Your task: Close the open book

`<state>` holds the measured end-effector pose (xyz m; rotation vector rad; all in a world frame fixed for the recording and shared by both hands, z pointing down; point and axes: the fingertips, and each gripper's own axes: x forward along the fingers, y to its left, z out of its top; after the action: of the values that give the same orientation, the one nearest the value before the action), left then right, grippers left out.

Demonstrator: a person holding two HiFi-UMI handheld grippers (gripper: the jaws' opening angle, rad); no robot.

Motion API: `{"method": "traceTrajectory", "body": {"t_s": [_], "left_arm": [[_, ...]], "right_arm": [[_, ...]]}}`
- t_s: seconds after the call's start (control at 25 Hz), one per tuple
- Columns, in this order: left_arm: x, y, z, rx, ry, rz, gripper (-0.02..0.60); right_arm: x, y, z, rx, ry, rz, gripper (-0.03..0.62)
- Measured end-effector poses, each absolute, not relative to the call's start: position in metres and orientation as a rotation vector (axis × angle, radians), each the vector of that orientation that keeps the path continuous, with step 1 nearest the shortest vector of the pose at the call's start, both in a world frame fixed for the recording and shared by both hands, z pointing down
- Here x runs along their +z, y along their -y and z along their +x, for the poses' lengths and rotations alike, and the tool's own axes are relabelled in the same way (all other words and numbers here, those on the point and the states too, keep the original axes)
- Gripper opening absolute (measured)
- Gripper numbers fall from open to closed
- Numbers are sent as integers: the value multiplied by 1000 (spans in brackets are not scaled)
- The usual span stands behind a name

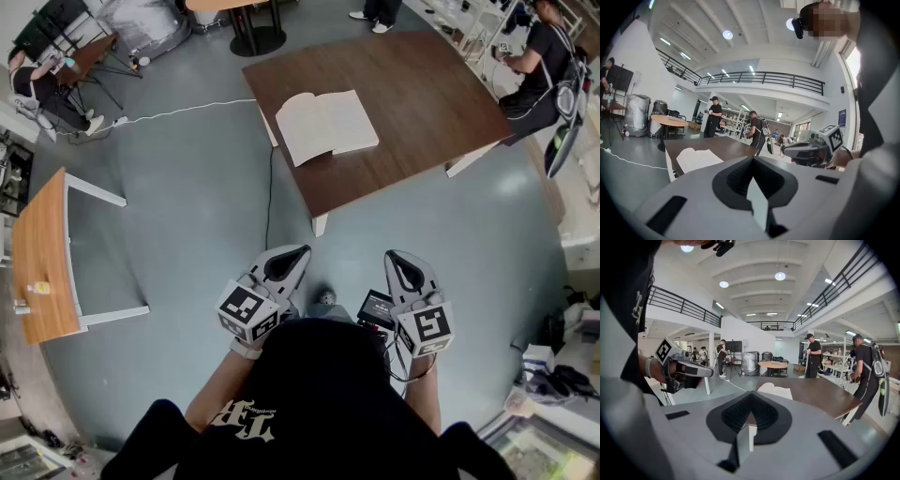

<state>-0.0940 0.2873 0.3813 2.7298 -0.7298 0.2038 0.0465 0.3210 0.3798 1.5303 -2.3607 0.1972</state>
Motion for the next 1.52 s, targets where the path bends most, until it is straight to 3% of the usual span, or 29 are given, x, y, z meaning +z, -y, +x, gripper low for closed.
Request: {"method": "traceTrajectory", "body": {"t_s": [0.84, 1.52], "left_arm": [[387, -301, -63, 214, 718, 2733, 5], [388, -250, -62, 202, 743, 2741, 5]], "right_arm": [[386, -339, 81, 236, 2348, 1562, -12], [391, -295, 81, 221, 2344, 1508, -12]]}}
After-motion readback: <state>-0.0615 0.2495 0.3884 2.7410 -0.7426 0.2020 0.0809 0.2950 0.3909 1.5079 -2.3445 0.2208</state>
